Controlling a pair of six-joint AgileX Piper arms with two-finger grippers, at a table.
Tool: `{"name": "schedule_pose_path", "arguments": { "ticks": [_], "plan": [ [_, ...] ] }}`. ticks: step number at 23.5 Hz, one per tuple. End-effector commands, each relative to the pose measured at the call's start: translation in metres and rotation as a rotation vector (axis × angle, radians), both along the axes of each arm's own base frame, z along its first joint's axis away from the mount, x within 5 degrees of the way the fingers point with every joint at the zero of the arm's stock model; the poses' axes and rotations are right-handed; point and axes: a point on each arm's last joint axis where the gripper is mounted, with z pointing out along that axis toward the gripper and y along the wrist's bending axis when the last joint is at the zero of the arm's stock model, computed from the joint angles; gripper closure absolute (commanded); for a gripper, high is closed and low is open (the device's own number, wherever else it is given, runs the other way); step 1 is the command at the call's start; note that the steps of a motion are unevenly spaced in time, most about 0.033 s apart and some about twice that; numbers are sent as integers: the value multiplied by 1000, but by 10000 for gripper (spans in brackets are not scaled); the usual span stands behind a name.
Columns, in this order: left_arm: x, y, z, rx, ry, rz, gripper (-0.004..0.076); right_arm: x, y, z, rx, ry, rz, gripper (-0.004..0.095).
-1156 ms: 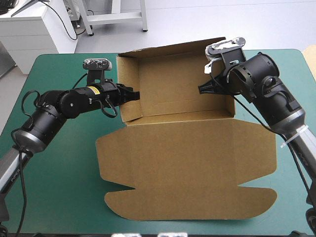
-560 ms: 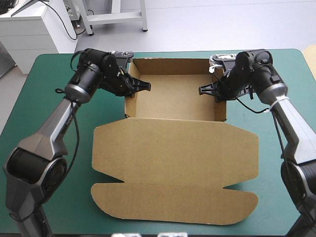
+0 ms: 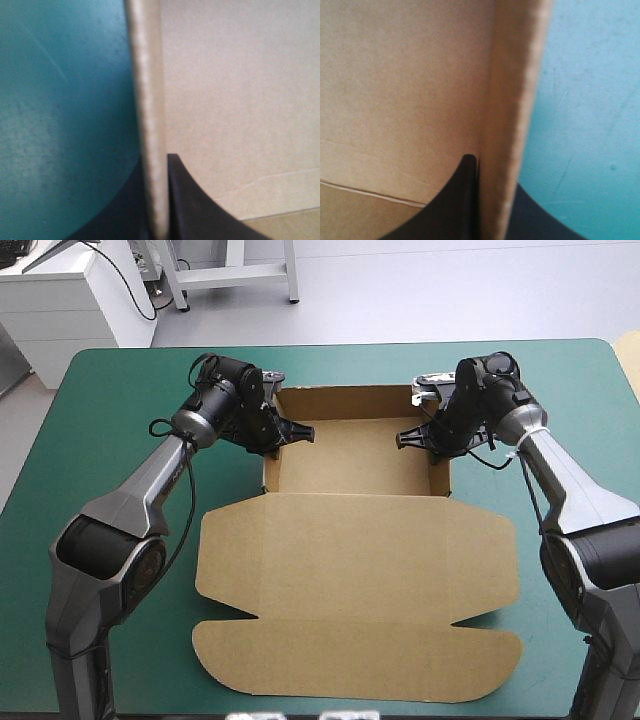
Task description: Fold the box
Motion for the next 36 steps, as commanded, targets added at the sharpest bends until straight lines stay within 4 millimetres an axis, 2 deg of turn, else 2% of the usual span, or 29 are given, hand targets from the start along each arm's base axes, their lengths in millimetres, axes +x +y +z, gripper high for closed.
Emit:
{"name": "schedule_pose_path", "arguments": {
  "ticks": [1, 3, 5, 6, 7, 8, 9, 10, 11, 12, 14, 16, 17, 19, 20, 21, 22, 23, 26, 29, 36],
  "plan": [
    [-7, 10, 29, 48, -65, -10, 730, -8, -1, 24, 24, -39, 62, 908],
    [-7, 10, 28, 48, -63, -32, 717, -3, 0, 13, 14, -13, 66, 888],
    [-7, 9, 27, 53, -63, -44, 659, -2, 0, 10, 12, -8, 70, 787],
    [-6, 10, 27, 53, -63, -42, 581, -2, 0, 11, 8, -11, 70, 664],
    [-6, 10, 27, 53, -63, -42, 543, -2, 0, 11, 8, -11, 70, 591],
    [-6, 10, 27, 53, -63, -42, 435, -2, 0, 11, 9, -13, 70, 432],
    [-6, 10, 27, 53, -63, -42, 386, -2, 0, 11, 9, -13, 70, 369],
    [-6, 11, 29, 58, -72, -42, 269, -1, 0, 13, 2, -21, 68, 245],
    [-5, 11, 33, 63, -91, -40, 202, 1, -2, 18, -10, -44, 56, 157],
    [-4, 12, 37, 70, -109, -39, 188, 2, -3, 22, -12, -57, 38, 140],
    [-1, 14, 55, 75, -177, -33, 197, 4, -2, 41, 8, -116, 24, 140],
    [-3, 16, 80, 51, -256, -25, 197, 0, -2, 68, 50, -189, -1, 139],
    [-9, 18, 100, 16, -303, -23, 207, -8, -3, 83, 68, -223, -6, 140],
    [-21, 22, 120, -7, -348, -26, 288, -21, -7, 100, 75, -258, -22, 141],
    [-27, 25, 129, -10, -367, -34, 361, -28, -9, 107, 80, -272, -39, 141],
    [-41, 29, 146, -36, -399, -56, 539, -42, -13, 117, 85, -291, -49, 141],
    [-49, 30, 153, -71, -403, -65, 652, -48, -15, 123, 89, -302, -51, 141],
    [-57, 29, 162, -104, -415, -89, 729, -54, -16, 126, 98, -305, -61, 141],
    [-84, 28, 188, -165, -471, -185, 730, -65, -20, 126, 96, -295, -79, 141],
    [-109, 26, 208, -185, -528, -222, 731, -66, -20, 118, 86, -270, -82, 141],
    [-180, 30, 255, -273, -660, -323, 731, -43, -14, 96, 93, -266, -88, 141]
  ]
}}
